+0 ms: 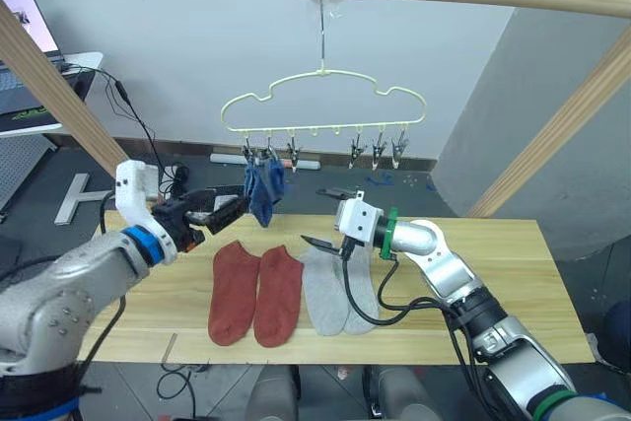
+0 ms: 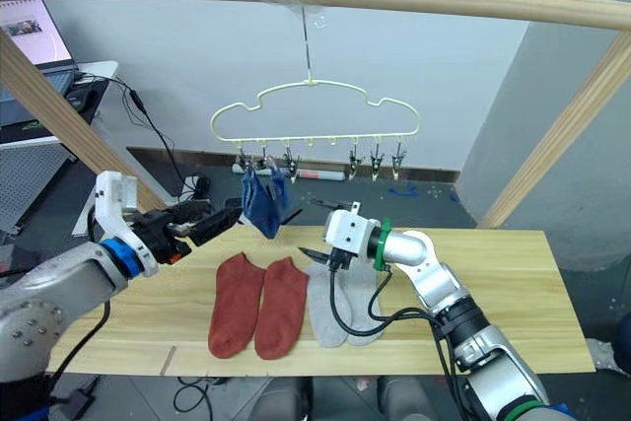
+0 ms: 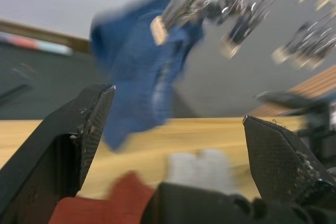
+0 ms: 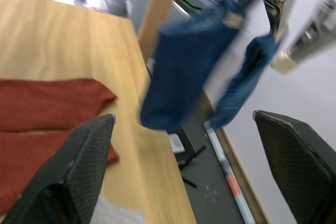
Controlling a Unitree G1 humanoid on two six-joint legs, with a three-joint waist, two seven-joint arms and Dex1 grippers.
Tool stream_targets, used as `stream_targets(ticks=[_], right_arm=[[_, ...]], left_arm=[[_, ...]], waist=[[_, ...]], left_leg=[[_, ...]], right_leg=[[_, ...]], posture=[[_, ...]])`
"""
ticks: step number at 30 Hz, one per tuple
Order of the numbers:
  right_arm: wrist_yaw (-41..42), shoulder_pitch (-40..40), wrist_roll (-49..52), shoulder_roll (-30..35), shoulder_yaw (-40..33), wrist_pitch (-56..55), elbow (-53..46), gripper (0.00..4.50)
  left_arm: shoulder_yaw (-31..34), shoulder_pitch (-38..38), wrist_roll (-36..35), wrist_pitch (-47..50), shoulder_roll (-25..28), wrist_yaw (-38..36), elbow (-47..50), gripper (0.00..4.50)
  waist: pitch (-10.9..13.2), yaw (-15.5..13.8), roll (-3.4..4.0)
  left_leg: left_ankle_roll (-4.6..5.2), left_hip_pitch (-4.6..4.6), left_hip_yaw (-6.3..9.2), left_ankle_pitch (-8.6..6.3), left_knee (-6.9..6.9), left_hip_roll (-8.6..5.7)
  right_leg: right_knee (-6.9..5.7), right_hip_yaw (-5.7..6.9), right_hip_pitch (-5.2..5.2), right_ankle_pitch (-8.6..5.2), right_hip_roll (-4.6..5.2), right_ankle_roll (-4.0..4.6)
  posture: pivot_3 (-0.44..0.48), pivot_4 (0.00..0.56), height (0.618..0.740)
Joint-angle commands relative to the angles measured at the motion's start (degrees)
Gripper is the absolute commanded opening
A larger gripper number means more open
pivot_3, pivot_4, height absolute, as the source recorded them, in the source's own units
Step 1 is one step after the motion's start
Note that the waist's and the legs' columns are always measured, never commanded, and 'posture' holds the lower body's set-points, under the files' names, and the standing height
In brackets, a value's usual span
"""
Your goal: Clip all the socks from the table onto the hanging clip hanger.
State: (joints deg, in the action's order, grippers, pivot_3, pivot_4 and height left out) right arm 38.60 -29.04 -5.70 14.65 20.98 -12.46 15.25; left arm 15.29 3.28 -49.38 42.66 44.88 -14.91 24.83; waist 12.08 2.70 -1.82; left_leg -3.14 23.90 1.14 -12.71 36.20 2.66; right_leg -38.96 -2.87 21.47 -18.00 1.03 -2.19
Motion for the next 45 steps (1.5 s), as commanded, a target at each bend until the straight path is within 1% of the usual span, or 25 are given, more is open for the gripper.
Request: stream_targets(ticks=[1, 3, 4, 6, 7, 10, 12, 13, 14, 15, 20, 27, 37, 41, 45], right_arm=[[-1.7, 3.1, 0.6, 1.6, -3.3, 4.5, -7.2, 4.46], [-2.9, 5.6, 2.4, 2.2, -6.1, 8.9, -12.0, 4.46], [-3.7, 6.9, 2.9, 2.5, -7.4, 10.8, -14.4, 4.46], [-4.2, 8.9, 2.9, 3.4, -8.8, 12.7, -18.1, 4.46], [-4.4, 9.8, 3.1, 3.7, -9.4, 13.9, -19.7, 4.46], [-6.6, 11.5, 4.3, 3.3, -11.9, 18.8, -24.0, 4.46], [-8.2, 11.8, 4.0, 2.8, -12.7, 20.8, -25.5, 4.46], [-8.8, 12.1, 4.1, 2.4, -13.0, 21.6, -26.2, 4.5], [-9.5, 12.2, 4.1, 2.2, -13.3, 22.4, -26.7, 4.5], [-9.9, 12.4, 4.1, 2.1, -13.6, 23.0, -27.2, 4.5], [-11.0, 12.5, 5.2, 2.2, -15.5, 25.4, -29.2, 4.5], [-9.8, 11.1, 8.1, 3.1, -17.3, 25.4, -29.6, 4.5], [-5.0, 5.7, 15.1, 5.5, -19.1, 26.0, -30.7, 4.5], [-4.8, 4.5, 15.8, 6.4, -19.5, 26.1, -29.9, 4.5], [-4.9, 4.3, 16.0, 6.6, -19.6, 25.9, -29.5, 4.5]], left_arm=[[-3.7, -1.4, 7.9, -4.9, -0.5, -2.6, 2.7, 4.5], [-6.0, -1.5, 7.4, -4.8, -1.3, -7.0, 1.7, 4.5], [-5.5, -1.5, 6.2, -5.6, -3.3, -8.2, 1.1, 4.5], [-5.0, -1.2, 8.3, -8.6, -6.5, -7.5, 0.8, 4.5], [-5.3, -1.2, 10.7, -10.7, -7.5, -7.4, 0.9, 4.5], [-7.1, -0.8, 15.4, -14.6, -10.7, -6.6, 1.7, 4.5], [-8.0, 0.1, 17.3, -15.7, -13.0, -5.7, 1.3, 4.5], [-8.8, 0.5, 18.6, -16.8, -14.2, -5.6, 1.0, 4.11], [-9.5, 0.9, 19.6, -17.7, -15.3, -5.7, 0.9, 3.91], [-10.2, 1.2, 20.7, -18.4, -16.1, -5.5, 0.8, 3.6], [-12.8, 3.6, 26.8, -21.4, -18.1, -5.2, -0.3, 2.03], [-14.0, 6.9, 30.8, -23.4, -20.6, -5.9, -3.4, 2.03], [-15.7, 14.9, 33.7, -26.7, -24.4, -8.3, -12.8, 2.03], [-15.6, 15.3, 33.9, -26.6, -25.6, -8.9, -12.9, 2.03], [-15.3, 13.6, 33.5, -25.5, -25.6, -9.2, -10.8, 2.03]], waist=[[0.0, -0.2, 0.0], [0.0, -0.5, 0.0], [0.0, -0.5, 0.01], [0.0, -0.6, 0.01], [0.0, -0.5, -0.03], [-0.1, -0.5, 0.02], [-0.1, -0.5, 0.03], [-0.1, -0.5, 0.02], [-0.1, -0.6, 0.01], [-0.1, -0.6, 0.01], [-0.1, -0.6, 0.0], [-0.1, -0.3, 0.0], [-0.1, 0.3, 0.0], [-0.1, 0.6, 0.0], [-0.1, 0.7, 0.0]], left_leg=[[-0.04, -0.01, 0.0, 0.02, -0.09, 0.0], [-0.08, 0.0, 0.01, 0.05, -0.13, 0.0], [-0.1, 0.0, 0.02, 0.05, -0.14, 0.0], [-0.11, 0.01, 0.02, 0.06, -0.15, 0.0], [-0.12, 0.02, 0.02, 0.07, -0.14, 0.0], [-0.15, -0.01, 0.04, 0.09, -0.13, 0.0], [-0.18, -0.01, 0.04, 0.11, -0.13, -0.04], [-0.18, 0.0, 0.03, 0.11, -0.11, -0.05], [-0.18, 0.0, 0.02, 0.12, -0.09, -0.06], [-0.17, 0.0, 0.01, 0.12, -0.09, -0.08], [-0.18, 0.01, 0.0, 0.12, -0.09, -0.07], [-0.17, 0.01, -0.05, 0.12, -0.08, -0.07], [-0.15, 0.02, -0.04, 0.14, 0.0, -0.08], [-0.15, 0.03, -0.05, 0.14, 0.0, -0.06], [-0.15, 0.02, -0.05, 0.14, 0.0, -0.05]], right_leg=[[0.02, 0.02, 0.01, -0.01, 0.0, 0.02], [0.02, 0.1, 0.02, -0.04, 0.0, 0.07], [0.0, 0.15, 0.03, -0.08, 0.0, 0.13], [-0.02, 0.19, 0.03, -0.09, 0.0, 0.15], [-0.02, 0.2, 0.03, -0.09, 0.0, 0.15], [-0.07, 0.21, 0.01, -0.09, -0.02, 0.15], [-0.08, 0.27, -0.02, -0.08, -0.06, 0.15], [-0.08, 0.28, -0.03, -0.08, -0.09, 0.15], [-0.08, 0.26, -0.03, -0.08, -0.19, 0.15], [-0.08, 0.24, -0.04, -0.08, -0.19, 0.15], [-0.08, 0.28, -0.04, -0.08, -0.24, 0.15], [-0.11, 0.28, -0.04, -0.08, -0.25, 0.15], [-0.16, 0.34, -0.09, -0.07, -0.26, 0.15], [-0.16, 0.34, -0.07, -0.07, -0.26, 0.15], [-0.18, 0.34, -0.08, -0.07, -0.26, 0.15]], posture=[[-0.029, 0.179, 0.74], [-0.035, 0.172, 0.74], [-0.043, 0.167, 0.74], [-0.051, 0.162, 0.74], [-0.054, 0.156, 0.74], [-0.055, 0.152, 0.74], [-0.058, 0.15, 0.74], [-0.059, 0.149, 0.74], [-0.062, 0.147, 0.74], [-0.062, 0.147, 0.74], [-0.073, 0.143, 0.74], [-0.086, 0.144, 0.74], [-0.108, 0.153, 0.74], [-0.114, 0.157, 0.74], [-0.118, 0.159, 0.74]])
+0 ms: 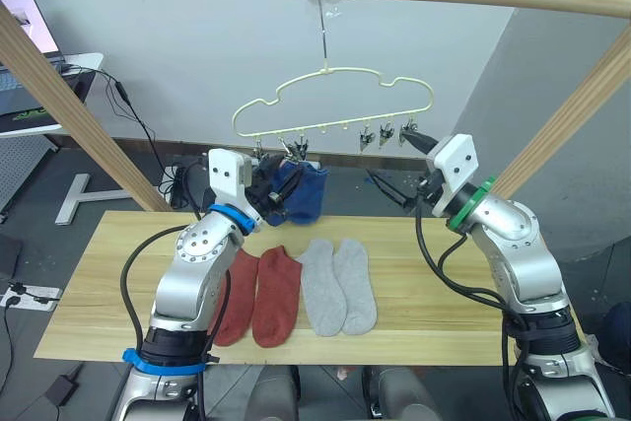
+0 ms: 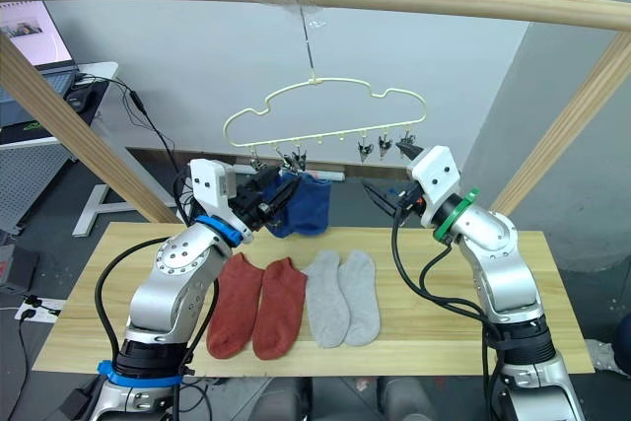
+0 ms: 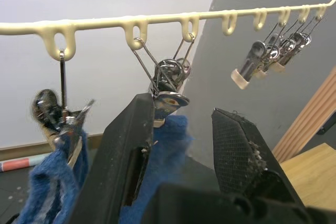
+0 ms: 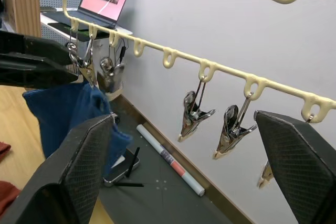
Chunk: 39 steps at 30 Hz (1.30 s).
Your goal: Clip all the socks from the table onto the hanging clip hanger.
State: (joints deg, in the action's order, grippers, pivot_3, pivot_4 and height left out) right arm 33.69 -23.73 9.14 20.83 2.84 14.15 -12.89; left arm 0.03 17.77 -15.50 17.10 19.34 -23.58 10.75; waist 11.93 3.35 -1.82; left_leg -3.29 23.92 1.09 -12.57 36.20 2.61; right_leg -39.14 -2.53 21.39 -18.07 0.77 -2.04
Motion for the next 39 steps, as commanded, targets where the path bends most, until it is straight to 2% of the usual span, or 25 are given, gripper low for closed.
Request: stream_targets(ticks=[1, 10, 17, 32, 39], right_arm=[[-0.1, -1.0, 1.3, 0.5, -1.5, -0.7, -1.4, 4.5], [-0.1, -0.5, 1.8, 1.3, -1.8, -1.0, -1.3, 4.5], [0.4, -1.6, 2.4, 1.8, -1.8, -0.4, -1.6, 4.5], [1.3, -3.8, 3.4, 3.7, -2.7, 1.2, -3.1, 4.5], [5.9, -3.6, 10.2, 5.0, -2.8, 6.4, -6.1, 4.5]], left_arm=[[0.3, -1.6, -0.7, 0.5, 0.1, -0.6, 4.2, 2.03], [2.4, -6.3, -2.0, 3.0, 3.0, -2.8, 9.4, 2.03], [0.6, -1.7, -0.6, 1.3, 1.1, -3.4, 4.1, 2.03], [-0.1, 4.5, 4.4, -5.3, -5.1, 0.5, -8.4, 2.03], [1.0, 7.4, 4.6, -6.4, -6.9, 2.4, -11.7, 2.03]], waist=[[0.0, 0.1, 0.0], [0.0, 0.1, 0.0], [0.0, 0.1, 0.0], [0.0, 0.6, 0.01], [0.0, 1.3, 0.0]], left_leg=[[0.0, 0.0, 0.0, 0.0, 0.0, 0.0], [0.01, -0.01, 0.06, 0.01, 0.13, 0.01], [0.03, -0.01, 0.03, 0.01, 0.73, -0.04], [0.1, 0.0, 0.01, 0.06, 0.77, 0.0], [0.1, 0.01, 0.03, 0.06, 0.77, 0.0]], right_leg=[[-0.01, 0.0, 0.0, 0.0, 0.0, 0.0], [-0.2, -0.01, 0.01, 0.0, 0.0, 0.0], [-0.7, 0.0, -0.03, 0.0, -0.03, 0.0], [-0.83, -0.02, 0.0, 0.01, -0.11, 0.02], [-0.83, -0.01, 0.0, 0.01, -0.12, 0.02]], posture=[[-0.118, 0.159, 0.74], [-0.114, 0.155, 0.74], [-0.113, 0.153, 0.74], [-0.147, 0.145, 0.74], [-0.161, 0.148, 0.74]])
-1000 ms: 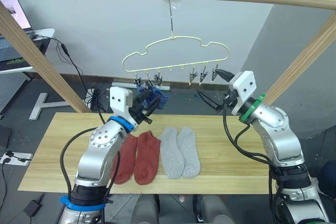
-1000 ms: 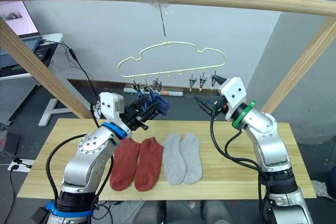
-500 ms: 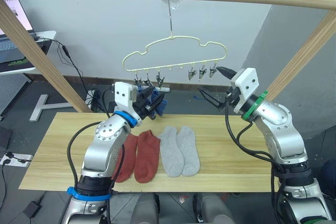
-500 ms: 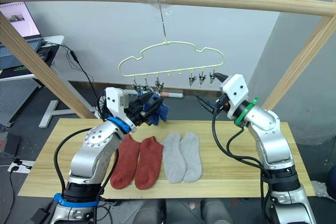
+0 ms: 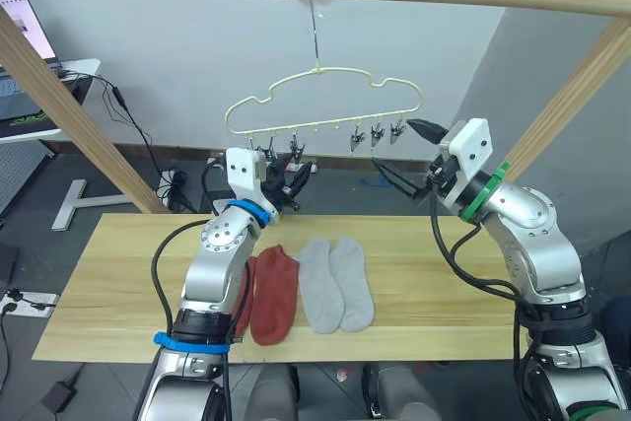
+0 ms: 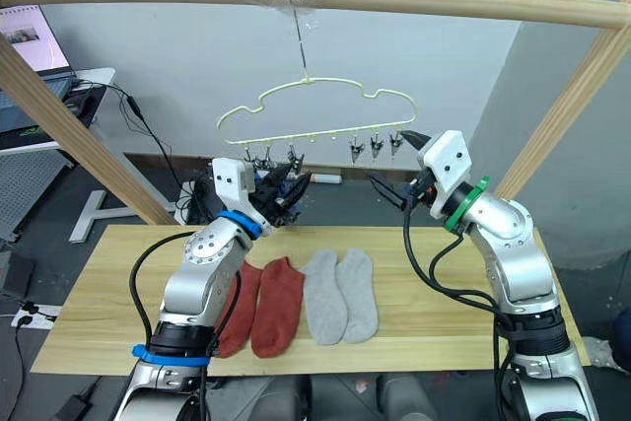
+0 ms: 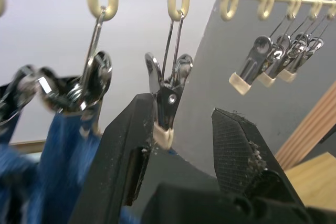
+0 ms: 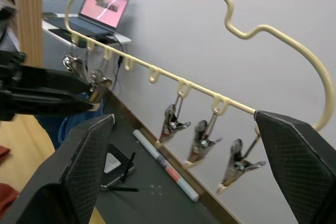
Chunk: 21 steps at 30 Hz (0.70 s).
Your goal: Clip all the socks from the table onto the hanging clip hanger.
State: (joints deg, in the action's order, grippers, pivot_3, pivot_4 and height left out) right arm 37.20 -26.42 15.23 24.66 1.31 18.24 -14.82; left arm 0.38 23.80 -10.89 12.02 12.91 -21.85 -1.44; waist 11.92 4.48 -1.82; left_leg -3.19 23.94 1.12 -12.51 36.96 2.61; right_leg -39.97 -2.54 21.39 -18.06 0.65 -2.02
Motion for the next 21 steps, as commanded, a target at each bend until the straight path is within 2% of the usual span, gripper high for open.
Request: stream_targets(ticks=[1, 12, 21], right_arm=[[3.2, -0.8, 5.3, 1.6, -1.2, 3.4, -4.8, 4.5], [6.0, -0.6, 13.4, 3.8, -0.5, 13.2, -10.0, 4.5], [6.3, -1.3, 14.8, 4.1, -0.7, 14.4, -10.0, 4.5]], left_arm=[[0.6, 1.5, 0.1, -1.4, -0.5, 0.6, 0.4, 2.03], [1.2, 3.4, 1.1, -3.1, -1.3, 3.3, -1.4, 2.03], [1.3, 3.3, 1.3, -3.7, -1.2, 4.2, -0.9, 2.03]], waist=[[0.0, 0.3, 0.0], [0.0, 0.5, 0.0], [0.0, 0.5, 0.0]], left_leg=[[0.0, 0.0, 0.0, 0.0, 0.0, 0.0], [0.0, -0.01, 0.01, 0.0, 0.02, 0.0], [0.0, 0.0, 0.02, 0.0, 0.01, 0.0]], right_leg=[[0.0, 0.0, 0.0, 0.0, 0.0, 0.0], [-0.01, 0.0, -0.01, 0.0, 0.0, 0.0], [0.0, 0.01, 0.0, 0.0, -0.01, 0.0]], posture=[[-0.161, 0.148, 0.74], [-0.166, 0.153, 0.74], [-0.162, 0.156, 0.74]])
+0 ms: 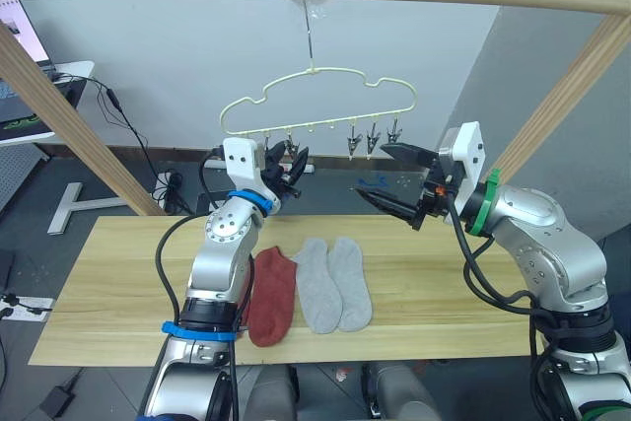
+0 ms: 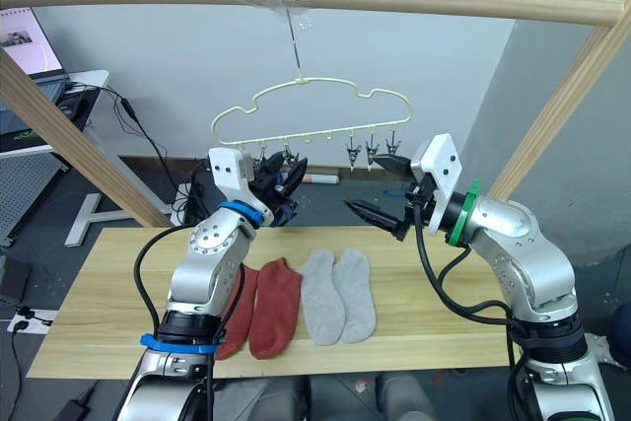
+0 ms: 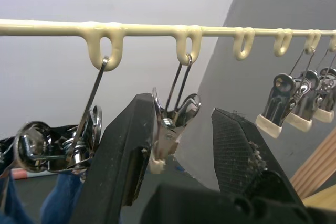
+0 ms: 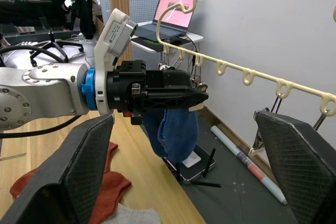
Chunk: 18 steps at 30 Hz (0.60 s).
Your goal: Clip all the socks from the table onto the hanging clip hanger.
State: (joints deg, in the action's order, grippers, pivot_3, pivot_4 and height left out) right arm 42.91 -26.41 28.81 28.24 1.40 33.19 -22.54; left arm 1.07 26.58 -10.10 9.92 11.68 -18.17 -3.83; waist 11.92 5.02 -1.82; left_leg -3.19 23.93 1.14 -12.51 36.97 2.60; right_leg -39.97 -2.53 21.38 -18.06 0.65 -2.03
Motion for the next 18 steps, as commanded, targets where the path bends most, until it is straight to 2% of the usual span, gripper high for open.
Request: stream_targets(ticks=[1, 18], right_arm=[[0.7, -1.3, 1.2, 0.6, -0.7, -0.6, -2.2, 4.5], [1.8, 0.1, 0.9, 0.8, -1.1, -2.0, -1.5, 4.5]], left_arm=[[0.6, 0.6, 0.6, -1.7, 0.1, 0.6, 1.4, 2.03], [0.6, 1.4, 2.5, -3.7, 0.1, 1.0, -0.1, 2.03]], waist=[[0.0, 0.0, 0.0], [0.0, 0.0, 0.0]], left_leg=[[0.0, 0.0, 0.0, 0.0, 0.0, 0.0], [0.0, 0.0, -0.01, 0.0, 0.0, 0.0]], right_leg=[[0.0, 0.0, 0.0, 0.0, 0.0, 0.0], [0.01, 0.0, 0.0, 0.0, 0.0, 0.0]], posture=[[-0.162, 0.156, 0.74], [-0.166, 0.162, 0.74]])
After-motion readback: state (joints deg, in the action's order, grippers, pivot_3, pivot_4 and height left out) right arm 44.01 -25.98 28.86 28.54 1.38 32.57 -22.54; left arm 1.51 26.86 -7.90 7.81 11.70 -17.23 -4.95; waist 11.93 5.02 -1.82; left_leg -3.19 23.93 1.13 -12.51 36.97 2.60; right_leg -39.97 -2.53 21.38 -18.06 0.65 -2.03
